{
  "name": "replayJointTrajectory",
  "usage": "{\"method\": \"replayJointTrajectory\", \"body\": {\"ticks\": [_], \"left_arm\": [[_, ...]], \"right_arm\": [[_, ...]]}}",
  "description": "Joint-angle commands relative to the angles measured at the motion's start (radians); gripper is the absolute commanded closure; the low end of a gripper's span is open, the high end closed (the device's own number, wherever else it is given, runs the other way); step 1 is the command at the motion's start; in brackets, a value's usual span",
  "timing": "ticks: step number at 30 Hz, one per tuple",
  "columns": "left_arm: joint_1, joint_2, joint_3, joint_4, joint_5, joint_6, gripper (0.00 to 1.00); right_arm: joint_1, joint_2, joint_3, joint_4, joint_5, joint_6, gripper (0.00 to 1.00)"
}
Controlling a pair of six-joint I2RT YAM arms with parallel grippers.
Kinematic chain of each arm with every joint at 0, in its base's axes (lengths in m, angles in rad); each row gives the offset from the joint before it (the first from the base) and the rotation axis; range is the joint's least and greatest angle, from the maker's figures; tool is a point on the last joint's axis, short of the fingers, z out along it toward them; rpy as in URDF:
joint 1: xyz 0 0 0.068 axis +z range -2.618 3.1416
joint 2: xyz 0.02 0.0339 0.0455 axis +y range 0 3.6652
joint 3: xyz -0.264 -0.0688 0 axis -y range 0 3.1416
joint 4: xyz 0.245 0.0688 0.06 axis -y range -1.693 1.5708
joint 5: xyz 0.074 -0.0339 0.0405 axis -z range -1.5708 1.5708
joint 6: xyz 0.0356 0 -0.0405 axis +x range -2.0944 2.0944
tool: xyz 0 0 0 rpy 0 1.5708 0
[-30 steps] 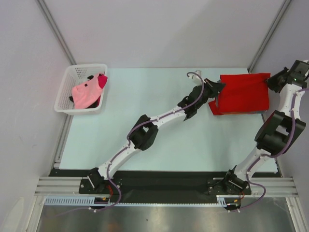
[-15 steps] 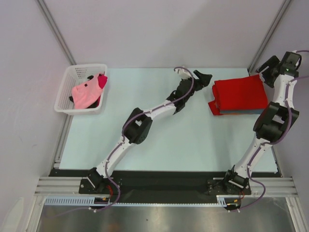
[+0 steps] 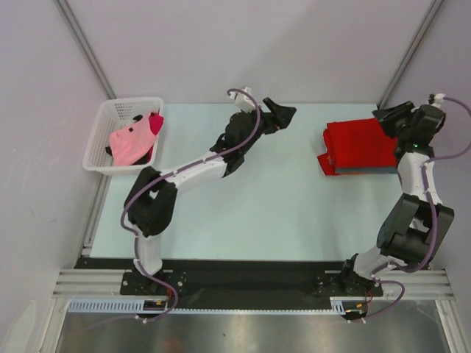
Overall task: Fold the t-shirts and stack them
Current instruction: Neatly place the folded tshirt to the corner
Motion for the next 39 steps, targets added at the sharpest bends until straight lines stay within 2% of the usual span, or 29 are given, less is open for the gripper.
{"method": "replayJointTrajectory", "body": {"ticks": [1, 6, 7, 8, 9, 12, 16, 22, 33, 36, 39], "left_arm": [[0.029, -0.168, -0.177, -0.005, 0.002, 0.062, 0.1], [0.041, -0.309, -0.328, -0.034, -0.035, 0.104, 0.09], [0.044, -0.327, -0.36, -0.037, -0.041, 0.111, 0.09], [0.047, -0.352, -0.376, -0.037, -0.046, 0.116, 0.08], [0.049, -0.361, -0.388, -0.037, -0.047, 0.12, 0.09], [0.057, -0.378, -0.42, -0.045, -0.035, 0.125, 0.09], [0.069, -0.377, -0.454, -0.042, -0.006, 0.116, 0.08], [0.075, -0.363, -0.463, -0.017, 0.046, 0.114, 0.09], [0.08, -0.378, -0.433, -0.056, 0.045, 0.144, 0.09], [0.08, -0.36, -0.416, -0.059, 0.06, 0.131, 0.09], [0.078, -0.348, -0.404, -0.065, 0.072, 0.128, 0.1]], "right_arm": [[0.081, -0.06, -0.112, 0.221, -0.062, 0.12, 0.73], [0.121, -0.066, -0.31, 0.438, -0.111, 0.263, 0.9], [0.122, -0.036, -0.321, 0.471, -0.119, 0.275, 0.93], [0.124, -0.02, -0.327, 0.481, -0.122, 0.28, 0.99], [0.125, -0.009, -0.336, 0.488, -0.125, 0.285, 1.0], [0.119, 0.034, -0.417, 0.568, -0.116, 0.311, 1.0], [0.084, 0.106, -0.569, 0.824, -0.151, 0.378, 1.0], [0.056, 0.25, -0.591, 1.034, -0.22, 0.496, 1.0], [-0.069, 0.155, -0.517, 0.98, -0.271, 0.544, 1.0], [-0.097, 0.199, -0.501, 0.961, -0.26, 0.567, 1.0], [-0.119, 0.293, -0.5, 1.056, -0.226, 0.625, 1.0]]}}
